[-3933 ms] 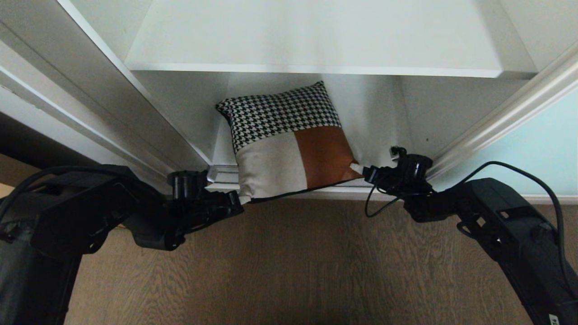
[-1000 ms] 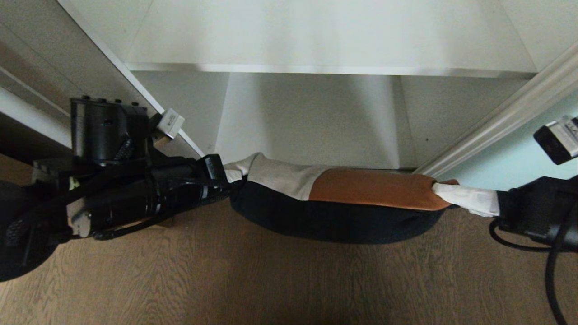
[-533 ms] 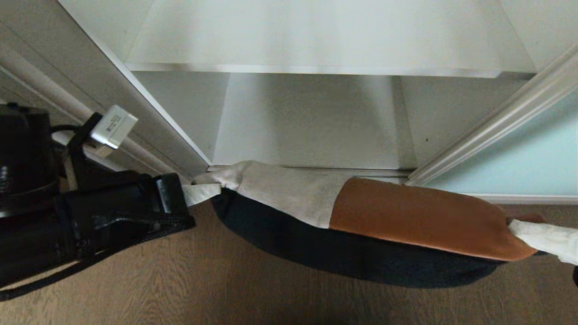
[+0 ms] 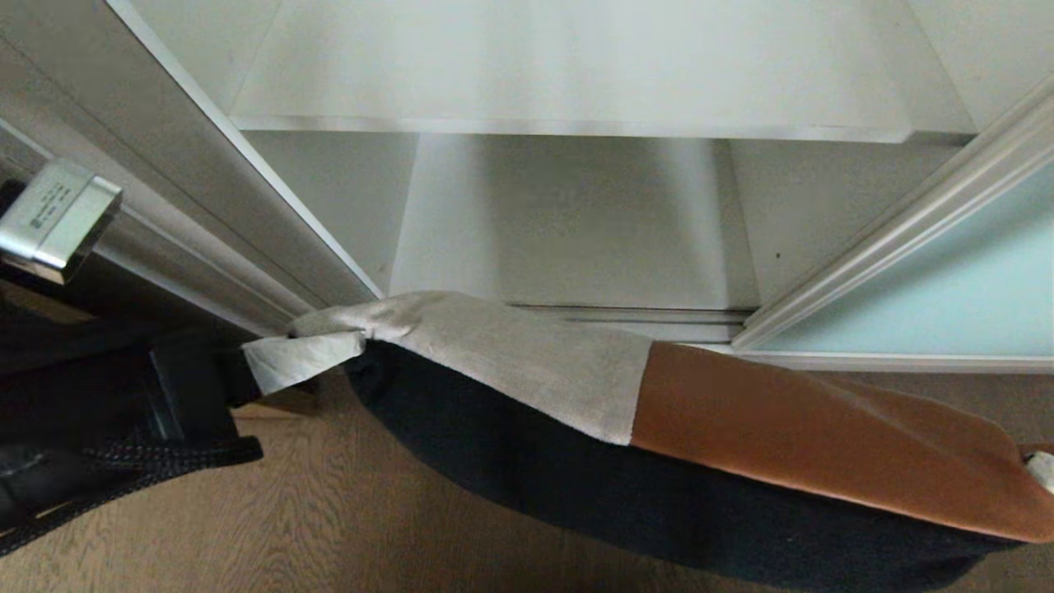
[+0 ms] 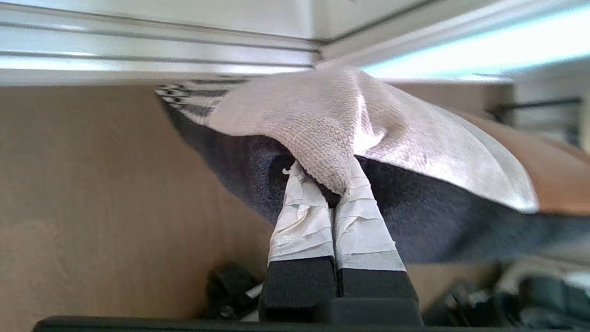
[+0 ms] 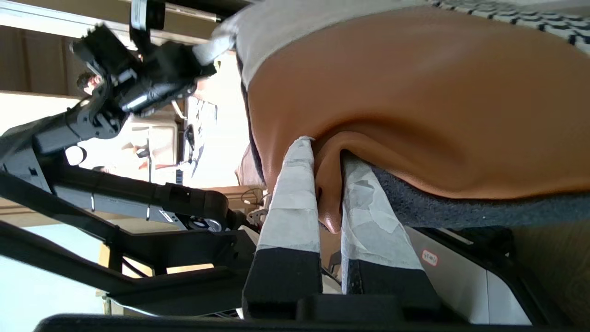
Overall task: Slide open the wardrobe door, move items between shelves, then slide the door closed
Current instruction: Place the pillow on the higher shelf
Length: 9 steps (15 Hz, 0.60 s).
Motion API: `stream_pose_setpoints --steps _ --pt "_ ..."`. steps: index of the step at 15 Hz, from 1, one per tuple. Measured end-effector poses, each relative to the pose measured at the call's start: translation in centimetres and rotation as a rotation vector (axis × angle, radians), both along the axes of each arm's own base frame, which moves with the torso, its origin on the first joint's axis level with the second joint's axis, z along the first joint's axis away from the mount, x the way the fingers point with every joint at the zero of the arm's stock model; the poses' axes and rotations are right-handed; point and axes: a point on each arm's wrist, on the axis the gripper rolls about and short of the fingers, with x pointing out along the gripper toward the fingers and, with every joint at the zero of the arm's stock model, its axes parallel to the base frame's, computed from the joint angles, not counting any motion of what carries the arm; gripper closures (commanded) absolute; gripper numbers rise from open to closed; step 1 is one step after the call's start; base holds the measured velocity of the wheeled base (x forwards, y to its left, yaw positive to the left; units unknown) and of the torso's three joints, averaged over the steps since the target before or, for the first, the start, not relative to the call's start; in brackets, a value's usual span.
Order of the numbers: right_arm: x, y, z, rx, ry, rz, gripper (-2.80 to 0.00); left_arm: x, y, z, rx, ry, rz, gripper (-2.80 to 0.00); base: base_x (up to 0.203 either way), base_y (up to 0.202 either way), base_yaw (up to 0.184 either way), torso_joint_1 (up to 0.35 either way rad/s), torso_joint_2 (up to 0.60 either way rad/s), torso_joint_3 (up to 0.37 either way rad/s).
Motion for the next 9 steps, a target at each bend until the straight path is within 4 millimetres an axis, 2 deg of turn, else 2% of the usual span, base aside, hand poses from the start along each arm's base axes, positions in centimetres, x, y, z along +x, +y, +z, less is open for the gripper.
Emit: stream_pose_setpoints --steps 2,5,9 --pt "-0.1 -0.1 0.0 0.008 0.002 -0.008 0.00 -0.6 0.3 0.0 -0.011 -0.012 -0.017 0.00 0.000 0.000 0.000 0.000 0.00 0.000" --pt "-0.2 -0.1 0.3 0.049 0.038 -0.009 0.00 -0.5 0.2 0.5 -0.028 -0.030 -0.017 0.00 -0.021 0.000 0.000 0.002 0.00 0.001" --pt "-0.2 -0.1 0.2 0.050 0.044 -0.008 0.00 0.4 -0.2 0.7 -0.046 -0.054 -0.018 0.00 -0.186 0.000 0.000 0.000 0.00 0.002"
